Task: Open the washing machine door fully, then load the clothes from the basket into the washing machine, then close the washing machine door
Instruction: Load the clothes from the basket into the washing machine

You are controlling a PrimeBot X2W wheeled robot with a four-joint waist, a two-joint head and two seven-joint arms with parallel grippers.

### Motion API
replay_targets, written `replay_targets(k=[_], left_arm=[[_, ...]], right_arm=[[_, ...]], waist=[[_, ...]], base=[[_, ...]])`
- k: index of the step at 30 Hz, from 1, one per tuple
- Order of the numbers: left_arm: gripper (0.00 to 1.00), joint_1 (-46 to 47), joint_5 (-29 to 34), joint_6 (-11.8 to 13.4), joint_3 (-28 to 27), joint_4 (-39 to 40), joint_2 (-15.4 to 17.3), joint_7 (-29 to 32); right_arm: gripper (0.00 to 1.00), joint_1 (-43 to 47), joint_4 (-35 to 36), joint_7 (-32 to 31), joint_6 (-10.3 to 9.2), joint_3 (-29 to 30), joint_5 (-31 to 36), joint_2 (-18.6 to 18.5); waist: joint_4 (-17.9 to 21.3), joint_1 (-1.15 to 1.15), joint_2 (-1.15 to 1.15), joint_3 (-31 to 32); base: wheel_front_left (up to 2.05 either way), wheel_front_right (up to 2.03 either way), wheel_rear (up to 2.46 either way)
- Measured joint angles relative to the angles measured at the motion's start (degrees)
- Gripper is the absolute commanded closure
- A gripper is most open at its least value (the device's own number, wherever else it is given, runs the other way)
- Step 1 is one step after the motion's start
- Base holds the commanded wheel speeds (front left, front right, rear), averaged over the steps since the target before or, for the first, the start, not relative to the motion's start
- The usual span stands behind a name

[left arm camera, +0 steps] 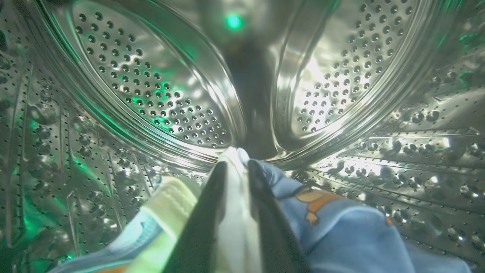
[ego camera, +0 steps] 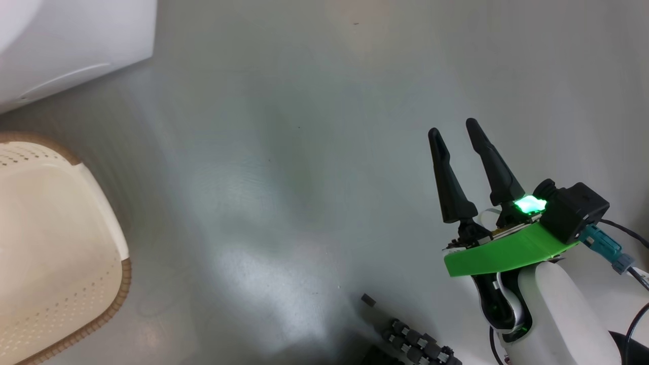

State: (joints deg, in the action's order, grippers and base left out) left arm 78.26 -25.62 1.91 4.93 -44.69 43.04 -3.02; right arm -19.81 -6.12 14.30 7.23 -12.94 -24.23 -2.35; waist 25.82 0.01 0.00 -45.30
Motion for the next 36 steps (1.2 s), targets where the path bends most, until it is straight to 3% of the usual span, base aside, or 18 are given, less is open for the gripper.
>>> replay_targets(k=[8, 18, 21, 23, 36], left_arm=[[0.00, 2.61, 0.14, -0.87, 1.81, -4.08, -1.79, 0.22], [0.00, 1.05, -1.85, -1.35, 1.57, -7.04, -6.31, -1.56], [0.00, -1.63, -3.18, -1.35, 1.25, -7.35, -7.67, -2.66], [0.00, -7.20, -5.02, -1.32, 0.60, -7.42, -10.77, -5.37], [0.00, -24.40, -7.49, -0.26, 0.49, -3.16, -16.78, -10.33]], right_arm=[[0.00, -0.01, -0.15, 0.00, 0.00, 0.56, 0.08, 0.01], [0.00, 0.01, -0.41, 0.01, 0.00, 2.22, 1.27, -0.02], [0.00, 0.08, -0.58, 0.01, 0.00, 2.98, 1.91, -0.03], [0.00, 0.53, -0.15, -0.11, 0.00, 4.20, 2.93, -0.08], [0.00, 7.16, 2.43, -3.23, 0.00, 8.58, 4.93, -0.16]], waist=[[-1.49, 0.00, 0.00, 0.75], [-4.60, -0.01, 0.00, 3.36], [-5.73, -0.01, 0.00, 4.53], [-7.68, -0.01, 0.00, 7.03], [-12.21, -0.02, 0.00, 15.76]], base=[[0.00, 0.00, 0.00], [0.00, 0.00, 0.00], [0.00, 0.00, 0.00], [0.00, 0.00, 0.00], [0.00, 0.00, 0.00]])
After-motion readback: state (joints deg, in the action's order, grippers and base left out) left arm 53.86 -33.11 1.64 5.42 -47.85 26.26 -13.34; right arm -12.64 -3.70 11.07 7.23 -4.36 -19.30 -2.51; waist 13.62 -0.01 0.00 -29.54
